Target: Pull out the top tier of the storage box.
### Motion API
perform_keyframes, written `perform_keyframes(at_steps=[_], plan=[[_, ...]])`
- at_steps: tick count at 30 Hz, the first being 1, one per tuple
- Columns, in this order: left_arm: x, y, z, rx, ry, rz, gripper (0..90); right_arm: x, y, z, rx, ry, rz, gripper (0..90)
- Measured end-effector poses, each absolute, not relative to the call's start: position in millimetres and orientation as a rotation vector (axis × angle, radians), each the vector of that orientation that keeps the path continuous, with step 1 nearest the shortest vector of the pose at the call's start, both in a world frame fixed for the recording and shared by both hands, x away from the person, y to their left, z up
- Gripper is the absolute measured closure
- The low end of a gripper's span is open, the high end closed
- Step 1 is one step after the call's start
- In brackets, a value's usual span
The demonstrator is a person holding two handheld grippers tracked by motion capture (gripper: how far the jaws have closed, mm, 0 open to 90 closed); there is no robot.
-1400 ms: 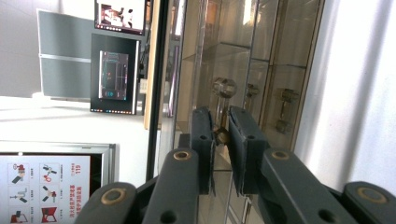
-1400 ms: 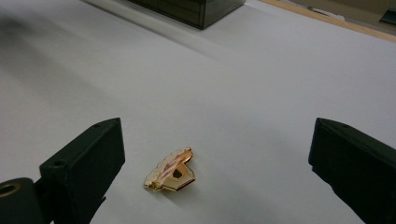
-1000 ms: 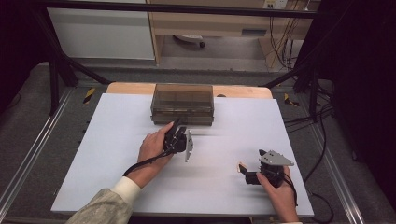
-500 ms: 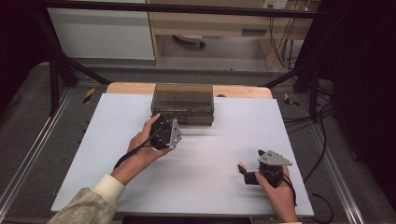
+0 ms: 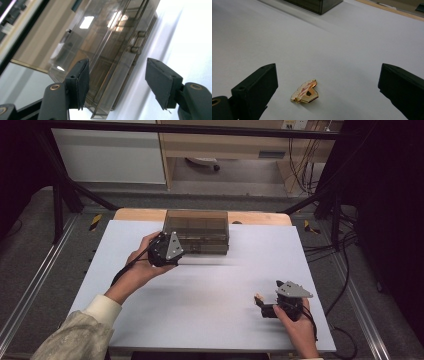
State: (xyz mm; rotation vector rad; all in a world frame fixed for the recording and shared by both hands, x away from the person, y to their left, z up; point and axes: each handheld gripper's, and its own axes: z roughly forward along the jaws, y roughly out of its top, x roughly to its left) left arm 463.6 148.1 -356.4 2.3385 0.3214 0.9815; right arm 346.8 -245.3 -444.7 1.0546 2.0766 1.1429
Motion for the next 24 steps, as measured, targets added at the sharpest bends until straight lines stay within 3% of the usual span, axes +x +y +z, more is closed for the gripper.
perform_keyframes(at_steps=[13,24], plan=[[492.1,153.6,-370.9,2.394,0.384,0.914,41.1,347.1,-244.8,-444.0,1.047,2.074,1.144,3.2],[499.0,154.6,-379.2,2.436,0.380,0.843,51.5,346.6,-245.6,-443.7,1.052,2.072,1.147,3.2]])
